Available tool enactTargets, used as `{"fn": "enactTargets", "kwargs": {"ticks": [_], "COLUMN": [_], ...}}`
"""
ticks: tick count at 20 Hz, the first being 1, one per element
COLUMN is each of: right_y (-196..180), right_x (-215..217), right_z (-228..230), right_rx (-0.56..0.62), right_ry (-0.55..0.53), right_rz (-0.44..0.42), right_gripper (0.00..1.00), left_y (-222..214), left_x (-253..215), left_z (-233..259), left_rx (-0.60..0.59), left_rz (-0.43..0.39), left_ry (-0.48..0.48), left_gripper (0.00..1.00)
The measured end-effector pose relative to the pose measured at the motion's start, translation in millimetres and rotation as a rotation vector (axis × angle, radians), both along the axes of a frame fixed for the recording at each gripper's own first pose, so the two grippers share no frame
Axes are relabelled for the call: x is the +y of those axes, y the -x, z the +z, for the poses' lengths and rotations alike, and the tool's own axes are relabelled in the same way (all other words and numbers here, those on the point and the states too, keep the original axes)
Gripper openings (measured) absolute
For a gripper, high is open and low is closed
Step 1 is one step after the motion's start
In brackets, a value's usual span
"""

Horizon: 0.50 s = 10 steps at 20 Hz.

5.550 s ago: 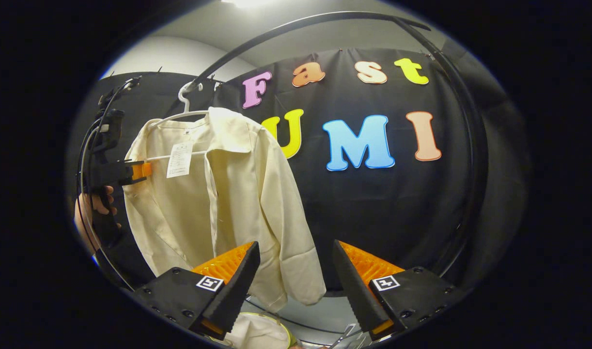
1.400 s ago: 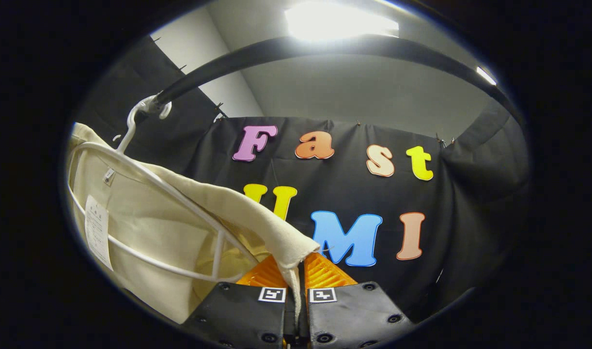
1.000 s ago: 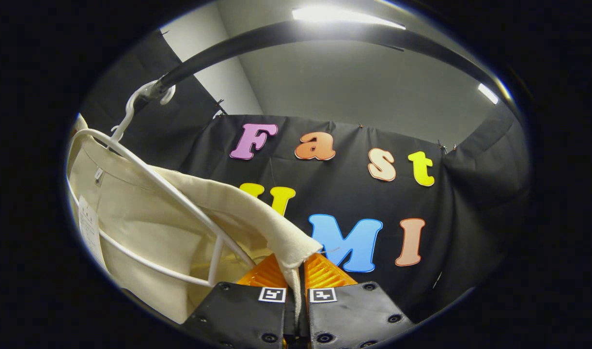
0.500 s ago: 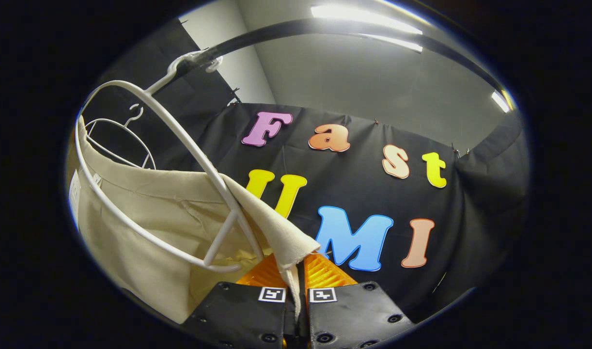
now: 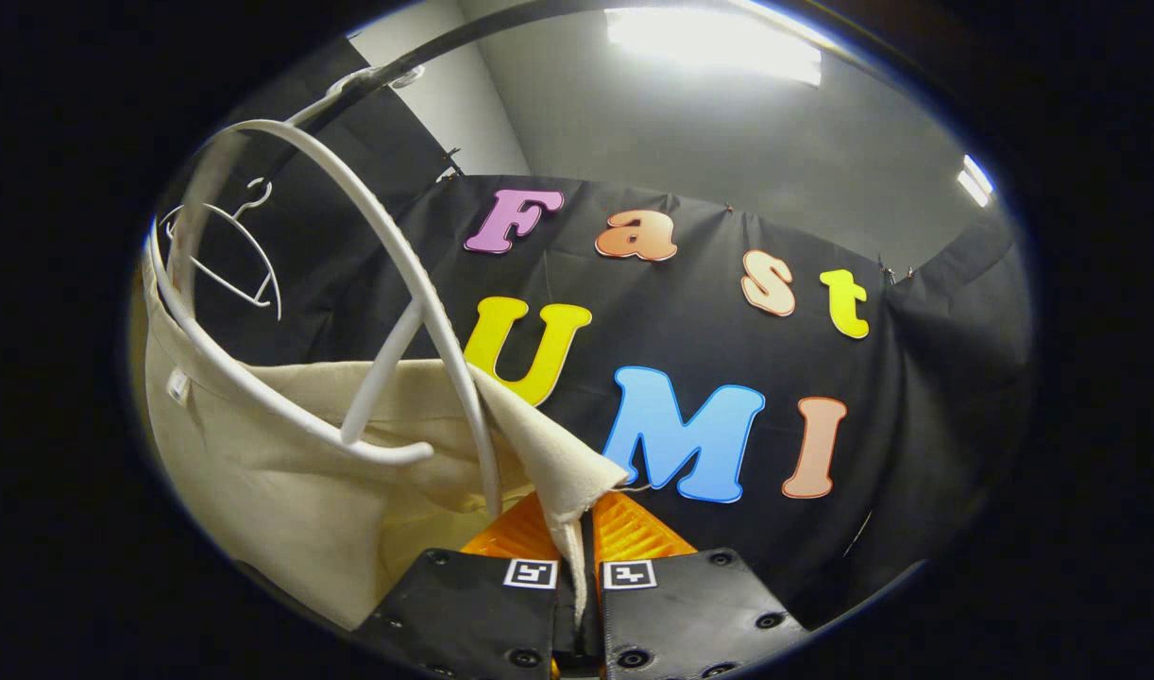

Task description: Grasp the clothes on the hanger with both hands and then place them into the laundry hamper below.

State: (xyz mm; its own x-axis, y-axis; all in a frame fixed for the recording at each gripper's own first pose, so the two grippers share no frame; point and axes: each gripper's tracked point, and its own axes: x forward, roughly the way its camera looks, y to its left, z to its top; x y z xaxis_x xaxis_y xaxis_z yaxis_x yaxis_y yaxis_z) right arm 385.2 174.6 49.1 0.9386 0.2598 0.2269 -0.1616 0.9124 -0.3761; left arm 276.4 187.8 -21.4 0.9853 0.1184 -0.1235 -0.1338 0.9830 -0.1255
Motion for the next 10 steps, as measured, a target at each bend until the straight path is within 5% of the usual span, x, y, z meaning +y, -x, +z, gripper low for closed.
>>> {"fn": "enactTargets", "kwargs": {"ticks": [10], "right_y": [14], "right_x": [-32], "right_z": [-55], "right_rx": [0.143], "right_ry": [0.03], "right_rz": [0.051], "right_gripper": [0.02], "left_y": [28], "left_x": [-31], "left_z": [-54], "left_rx": [0.064], "left_rz": [0.118], "left_ry": [0.063], "left_gripper": [0.02]}}
